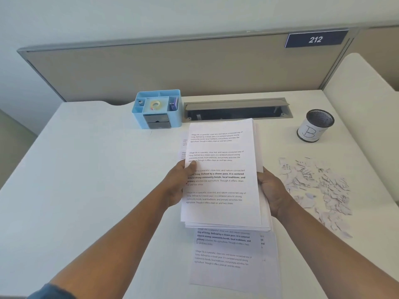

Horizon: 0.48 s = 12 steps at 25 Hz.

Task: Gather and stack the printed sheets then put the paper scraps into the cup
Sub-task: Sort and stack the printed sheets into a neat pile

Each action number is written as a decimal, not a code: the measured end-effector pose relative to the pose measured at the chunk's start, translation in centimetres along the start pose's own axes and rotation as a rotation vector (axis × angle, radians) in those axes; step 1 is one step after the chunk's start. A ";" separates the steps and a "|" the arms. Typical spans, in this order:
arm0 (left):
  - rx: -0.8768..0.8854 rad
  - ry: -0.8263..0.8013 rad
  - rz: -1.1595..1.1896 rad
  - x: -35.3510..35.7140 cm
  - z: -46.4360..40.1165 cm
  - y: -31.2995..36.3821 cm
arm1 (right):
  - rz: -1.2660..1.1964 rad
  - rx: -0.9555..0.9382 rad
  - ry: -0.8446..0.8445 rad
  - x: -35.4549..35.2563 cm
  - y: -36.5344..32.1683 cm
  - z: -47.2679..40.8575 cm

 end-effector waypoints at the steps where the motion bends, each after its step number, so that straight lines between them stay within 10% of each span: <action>1: -0.003 -0.020 0.003 0.1 0.0 -0.2 | -0.001 0.007 -0.008 0.2 0.0 0.1; 12: 0.046 0.024 0.026 -0.7 0.0 -0.1 | 0.022 0.112 -0.179 1.9 0.9 0.4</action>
Point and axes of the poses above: each hand's wrist, its own z-axis away from the middle knuckle, its own x-axis out of the palm, y = z × x, the point moved 10 cm from there along -z, towards the middle knuckle, and after that the axes turned 7 degrees about x, right-handed, at the moved point
